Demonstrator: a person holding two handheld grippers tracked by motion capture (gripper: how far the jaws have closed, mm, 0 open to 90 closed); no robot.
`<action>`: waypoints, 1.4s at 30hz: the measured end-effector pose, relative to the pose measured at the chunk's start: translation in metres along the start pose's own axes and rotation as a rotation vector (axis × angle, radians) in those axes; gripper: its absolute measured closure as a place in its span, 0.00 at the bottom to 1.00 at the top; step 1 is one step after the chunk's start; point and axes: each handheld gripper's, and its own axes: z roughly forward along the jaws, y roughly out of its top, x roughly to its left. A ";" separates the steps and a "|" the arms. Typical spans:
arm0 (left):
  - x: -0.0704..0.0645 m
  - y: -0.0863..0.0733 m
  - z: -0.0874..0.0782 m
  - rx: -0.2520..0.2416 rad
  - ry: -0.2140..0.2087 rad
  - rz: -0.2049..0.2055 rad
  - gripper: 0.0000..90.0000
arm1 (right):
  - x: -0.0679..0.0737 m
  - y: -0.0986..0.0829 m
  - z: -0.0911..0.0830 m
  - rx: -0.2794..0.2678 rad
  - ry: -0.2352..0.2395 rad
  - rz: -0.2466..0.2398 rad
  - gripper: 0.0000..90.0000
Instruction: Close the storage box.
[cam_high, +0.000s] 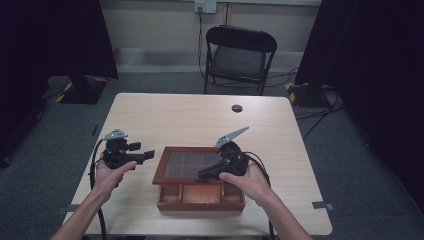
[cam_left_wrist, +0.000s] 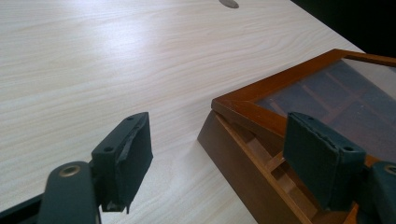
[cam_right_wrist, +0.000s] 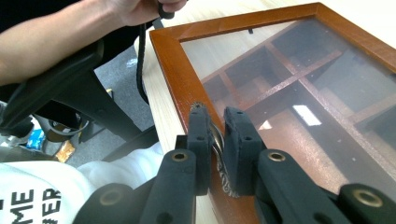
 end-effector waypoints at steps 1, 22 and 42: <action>0.000 0.000 0.000 0.001 0.002 -0.003 0.26 | 0.000 -0.001 0.001 0.005 0.000 -0.003 0.91; -0.004 0.000 0.004 0.020 -0.005 0.021 0.26 | -0.004 -0.031 0.032 0.045 0.003 0.005 0.91; -0.007 0.000 0.007 0.040 -0.001 0.047 0.26 | -0.021 -0.045 0.023 -0.052 -0.068 0.046 0.85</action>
